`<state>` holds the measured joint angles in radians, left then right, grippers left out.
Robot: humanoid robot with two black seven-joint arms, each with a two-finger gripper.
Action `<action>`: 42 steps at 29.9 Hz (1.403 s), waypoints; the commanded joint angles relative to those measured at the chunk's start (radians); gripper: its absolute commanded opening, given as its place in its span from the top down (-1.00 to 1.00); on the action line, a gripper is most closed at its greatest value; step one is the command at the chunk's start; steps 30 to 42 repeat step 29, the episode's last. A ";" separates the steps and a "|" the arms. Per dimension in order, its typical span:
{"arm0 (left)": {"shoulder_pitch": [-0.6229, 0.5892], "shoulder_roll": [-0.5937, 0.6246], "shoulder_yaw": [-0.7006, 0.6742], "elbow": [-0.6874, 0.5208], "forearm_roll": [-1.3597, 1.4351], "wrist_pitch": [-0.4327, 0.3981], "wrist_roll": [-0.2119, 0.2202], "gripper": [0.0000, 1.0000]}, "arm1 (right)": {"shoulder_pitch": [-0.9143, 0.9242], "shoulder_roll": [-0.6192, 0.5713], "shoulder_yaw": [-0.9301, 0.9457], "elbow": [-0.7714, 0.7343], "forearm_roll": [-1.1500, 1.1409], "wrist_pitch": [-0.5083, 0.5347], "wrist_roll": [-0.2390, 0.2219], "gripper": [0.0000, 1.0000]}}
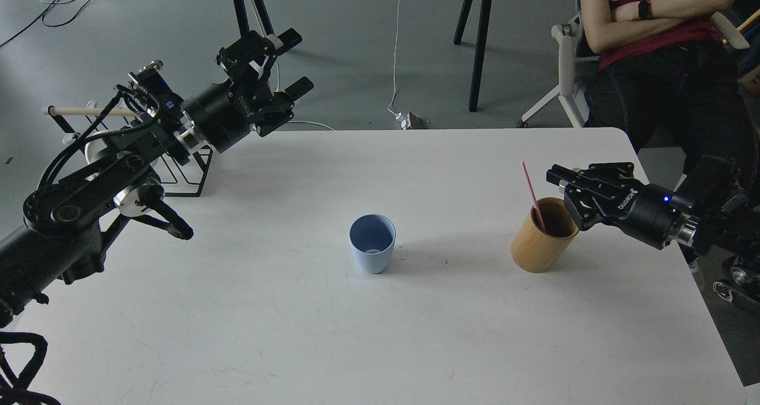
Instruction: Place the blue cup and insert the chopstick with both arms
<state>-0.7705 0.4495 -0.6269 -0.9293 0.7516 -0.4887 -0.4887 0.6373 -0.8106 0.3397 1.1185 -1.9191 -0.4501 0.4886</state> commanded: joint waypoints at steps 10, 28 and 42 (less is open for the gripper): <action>0.008 0.005 -0.004 0.001 -0.049 0.000 0.000 -0.91 | 0.021 -0.067 0.050 0.251 0.742 0.115 0.000 -0.59; 0.069 0.020 -0.005 0.000 -0.132 0.000 0.000 -0.94 | 0.005 0.120 0.349 0.483 1.750 0.429 0.000 -0.99; 0.069 0.020 -0.005 0.000 -0.133 0.000 0.000 -0.94 | 0.001 0.128 0.357 0.481 1.752 0.412 0.000 -0.99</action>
